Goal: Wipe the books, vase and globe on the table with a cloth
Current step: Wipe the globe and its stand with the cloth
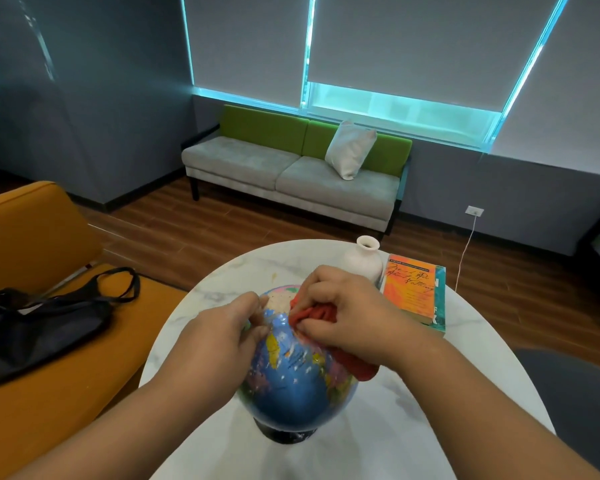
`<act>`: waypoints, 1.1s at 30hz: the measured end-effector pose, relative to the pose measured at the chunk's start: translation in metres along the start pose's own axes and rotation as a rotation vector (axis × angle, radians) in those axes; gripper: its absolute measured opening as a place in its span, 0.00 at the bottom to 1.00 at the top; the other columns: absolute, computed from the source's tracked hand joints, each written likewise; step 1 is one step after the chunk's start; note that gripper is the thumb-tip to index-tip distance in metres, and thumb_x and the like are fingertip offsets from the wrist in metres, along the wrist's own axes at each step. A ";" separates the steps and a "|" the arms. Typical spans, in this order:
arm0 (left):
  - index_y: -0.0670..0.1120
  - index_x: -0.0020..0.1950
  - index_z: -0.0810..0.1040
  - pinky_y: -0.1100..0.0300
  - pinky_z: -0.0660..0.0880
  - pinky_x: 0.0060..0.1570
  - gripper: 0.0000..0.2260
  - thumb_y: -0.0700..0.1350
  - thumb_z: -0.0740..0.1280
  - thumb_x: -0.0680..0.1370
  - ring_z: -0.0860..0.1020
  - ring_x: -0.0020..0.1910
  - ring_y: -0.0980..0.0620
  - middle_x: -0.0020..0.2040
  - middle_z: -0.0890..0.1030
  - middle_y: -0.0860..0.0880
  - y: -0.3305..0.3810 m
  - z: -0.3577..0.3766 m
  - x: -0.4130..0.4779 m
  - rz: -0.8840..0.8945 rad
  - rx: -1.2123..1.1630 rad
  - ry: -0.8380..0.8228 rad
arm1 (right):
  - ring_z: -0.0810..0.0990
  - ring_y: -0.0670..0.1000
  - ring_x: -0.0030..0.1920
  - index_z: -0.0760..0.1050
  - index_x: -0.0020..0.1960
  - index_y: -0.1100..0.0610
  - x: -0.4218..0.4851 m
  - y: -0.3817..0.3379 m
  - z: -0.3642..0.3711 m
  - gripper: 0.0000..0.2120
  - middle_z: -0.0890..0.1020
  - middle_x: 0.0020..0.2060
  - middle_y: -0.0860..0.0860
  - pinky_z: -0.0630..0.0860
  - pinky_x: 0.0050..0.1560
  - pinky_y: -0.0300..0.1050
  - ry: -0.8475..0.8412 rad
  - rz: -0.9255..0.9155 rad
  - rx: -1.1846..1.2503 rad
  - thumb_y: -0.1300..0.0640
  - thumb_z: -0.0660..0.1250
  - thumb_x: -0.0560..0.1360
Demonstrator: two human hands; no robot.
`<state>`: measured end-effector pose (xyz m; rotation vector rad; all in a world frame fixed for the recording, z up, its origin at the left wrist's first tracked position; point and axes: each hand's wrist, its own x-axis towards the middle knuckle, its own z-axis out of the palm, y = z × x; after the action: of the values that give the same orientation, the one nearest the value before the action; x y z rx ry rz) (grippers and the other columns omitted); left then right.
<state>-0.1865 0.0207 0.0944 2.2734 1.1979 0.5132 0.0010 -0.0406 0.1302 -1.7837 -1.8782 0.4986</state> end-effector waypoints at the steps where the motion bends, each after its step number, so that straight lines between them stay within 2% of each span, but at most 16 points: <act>1: 0.57 0.40 0.68 0.61 0.79 0.46 0.10 0.49 0.65 0.79 0.78 0.55 0.55 0.62 0.78 0.60 -0.001 0.000 0.001 0.001 -0.010 0.002 | 0.74 0.40 0.53 0.84 0.48 0.50 -0.002 0.009 0.000 0.06 0.76 0.49 0.42 0.71 0.54 0.30 0.054 0.037 0.088 0.56 0.73 0.72; 5: 0.56 0.41 0.68 0.54 0.81 0.49 0.09 0.48 0.65 0.79 0.78 0.55 0.54 0.61 0.80 0.58 -0.004 0.000 0.002 -0.008 -0.023 0.008 | 0.77 0.40 0.50 0.84 0.43 0.47 -0.023 0.046 0.018 0.10 0.78 0.46 0.43 0.72 0.51 0.30 0.311 0.150 0.386 0.63 0.73 0.71; 8: 0.56 0.43 0.67 0.54 0.81 0.48 0.09 0.48 0.64 0.79 0.79 0.55 0.53 0.60 0.80 0.57 -0.003 0.001 0.003 -0.001 -0.010 0.023 | 0.78 0.43 0.51 0.81 0.43 0.44 -0.041 0.065 0.038 0.13 0.79 0.47 0.44 0.75 0.53 0.40 0.442 0.273 0.523 0.63 0.72 0.73; 11: 0.56 0.44 0.66 0.56 0.81 0.45 0.08 0.48 0.64 0.79 0.79 0.53 0.53 0.60 0.80 0.57 -0.001 0.004 0.003 0.001 0.021 0.029 | 0.78 0.42 0.51 0.79 0.43 0.44 -0.046 0.068 0.050 0.12 0.79 0.47 0.44 0.78 0.54 0.45 0.517 0.340 0.504 0.62 0.70 0.74; 14: 0.57 0.43 0.66 0.58 0.81 0.41 0.08 0.48 0.63 0.80 0.79 0.51 0.53 0.60 0.80 0.56 -0.002 0.005 0.004 -0.005 0.041 0.032 | 0.77 0.41 0.52 0.80 0.44 0.46 -0.040 0.051 0.045 0.10 0.76 0.46 0.40 0.74 0.52 0.34 0.530 0.215 0.381 0.62 0.71 0.74; 16: 0.57 0.43 0.67 0.57 0.82 0.41 0.08 0.48 0.64 0.80 0.79 0.52 0.53 0.60 0.80 0.56 -0.003 0.004 0.004 -0.009 0.034 0.025 | 0.75 0.40 0.54 0.81 0.45 0.47 -0.035 0.035 0.039 0.10 0.76 0.47 0.39 0.71 0.52 0.29 0.469 0.113 0.306 0.62 0.72 0.73; 18: 0.56 0.42 0.68 0.56 0.81 0.43 0.08 0.47 0.64 0.79 0.79 0.54 0.53 0.62 0.79 0.57 -0.004 0.003 0.004 -0.005 0.026 0.026 | 0.74 0.40 0.55 0.82 0.46 0.47 -0.032 0.024 0.037 0.08 0.75 0.48 0.38 0.70 0.54 0.28 0.370 0.057 0.243 0.60 0.72 0.72; 20: 0.54 0.41 0.68 0.56 0.81 0.45 0.09 0.46 0.64 0.79 0.78 0.56 0.52 0.64 0.78 0.59 -0.004 0.000 0.005 -0.001 -0.001 0.025 | 0.74 0.40 0.56 0.83 0.47 0.48 -0.033 0.025 0.036 0.09 0.75 0.50 0.38 0.70 0.55 0.28 0.342 0.023 0.256 0.61 0.73 0.71; 23: 0.53 0.40 0.68 0.55 0.80 0.47 0.09 0.46 0.65 0.79 0.78 0.58 0.53 0.64 0.77 0.59 -0.005 -0.001 0.005 -0.002 0.000 0.030 | 0.76 0.42 0.56 0.83 0.45 0.47 -0.042 0.043 0.039 0.13 0.76 0.49 0.40 0.71 0.54 0.29 0.427 0.039 0.382 0.65 0.73 0.70; 26: 0.55 0.40 0.68 0.55 0.81 0.44 0.09 0.48 0.64 0.79 0.79 0.55 0.53 0.61 0.79 0.58 -0.005 0.001 0.006 -0.010 0.034 0.039 | 0.78 0.45 0.53 0.82 0.43 0.45 -0.051 0.056 0.045 0.15 0.77 0.47 0.42 0.73 0.53 0.34 0.504 0.152 0.481 0.66 0.73 0.71; 30: 0.56 0.40 0.66 0.58 0.80 0.41 0.10 0.49 0.64 0.79 0.79 0.51 0.53 0.58 0.81 0.55 -0.001 0.002 0.006 -0.019 0.074 0.046 | 0.77 0.43 0.54 0.82 0.44 0.48 -0.046 0.043 0.047 0.13 0.77 0.47 0.40 0.71 0.53 0.30 0.543 0.109 0.385 0.66 0.72 0.71; 33: 0.56 0.40 0.67 0.55 0.80 0.42 0.10 0.49 0.64 0.79 0.79 0.50 0.53 0.57 0.82 0.55 -0.001 0.002 0.006 -0.023 0.071 0.057 | 0.75 0.41 0.56 0.82 0.46 0.49 -0.039 0.022 0.047 0.07 0.75 0.49 0.39 0.69 0.54 0.27 0.465 0.049 0.274 0.60 0.71 0.72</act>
<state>-0.1828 0.0250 0.0928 2.3152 1.2874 0.5378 -0.0081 -0.0744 0.0756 -1.5981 -1.3806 0.3059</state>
